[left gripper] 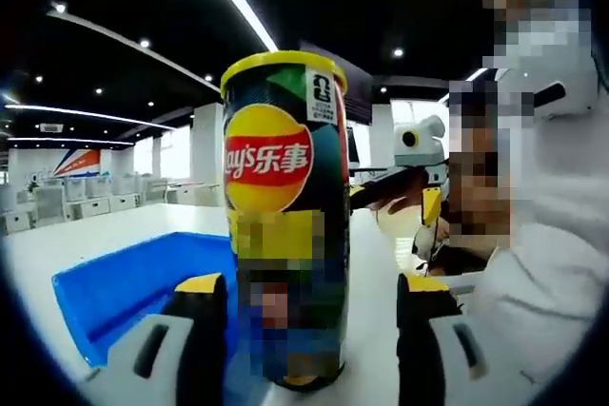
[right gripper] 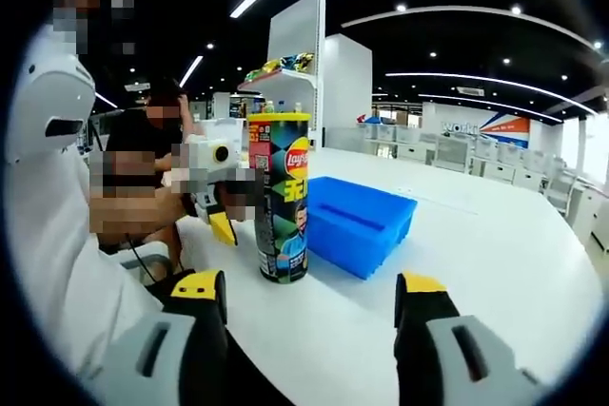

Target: Open the lid of the chip container on the table, take out the chips, place them into the box in front of the container, and close the lid

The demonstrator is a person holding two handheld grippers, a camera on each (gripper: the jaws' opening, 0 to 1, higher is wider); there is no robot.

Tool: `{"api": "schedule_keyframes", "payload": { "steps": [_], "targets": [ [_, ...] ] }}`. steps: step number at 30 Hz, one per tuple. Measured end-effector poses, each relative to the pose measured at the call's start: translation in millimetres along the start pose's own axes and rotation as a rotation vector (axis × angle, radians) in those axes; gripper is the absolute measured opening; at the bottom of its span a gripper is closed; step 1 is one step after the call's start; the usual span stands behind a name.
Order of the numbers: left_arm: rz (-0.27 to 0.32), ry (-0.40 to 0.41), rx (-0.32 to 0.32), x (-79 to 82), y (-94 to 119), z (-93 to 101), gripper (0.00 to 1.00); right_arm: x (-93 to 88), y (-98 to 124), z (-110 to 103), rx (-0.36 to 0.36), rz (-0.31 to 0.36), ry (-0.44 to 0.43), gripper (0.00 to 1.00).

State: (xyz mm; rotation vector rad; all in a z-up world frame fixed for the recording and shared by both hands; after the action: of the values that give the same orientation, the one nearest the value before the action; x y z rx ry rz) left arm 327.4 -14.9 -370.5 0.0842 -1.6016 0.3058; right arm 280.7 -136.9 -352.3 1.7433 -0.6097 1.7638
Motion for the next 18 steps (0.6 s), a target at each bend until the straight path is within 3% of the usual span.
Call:
{"api": "schedule_keyframes", "payload": {
  "steps": [18],
  "targets": [
    [-0.041,0.005,-0.023,-6.9,-6.7,-0.8,0.57,-0.2,0.7,4.8,-0.007,-0.009,0.002,0.7]
  ]
}}
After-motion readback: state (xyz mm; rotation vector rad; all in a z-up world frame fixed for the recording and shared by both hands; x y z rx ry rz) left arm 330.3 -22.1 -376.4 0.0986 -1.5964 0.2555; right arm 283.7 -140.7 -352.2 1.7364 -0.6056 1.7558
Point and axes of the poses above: the point that each gripper's makers call its tool centre point, and the gripper's own axes: y roughly backward along the fingers, z roughly to its right, x roughly out of its top, the point moved 1 cm from there along y, roughly backward along the fingers, and after that the axes turned 11 degrees about z, right-handed, at the moved point
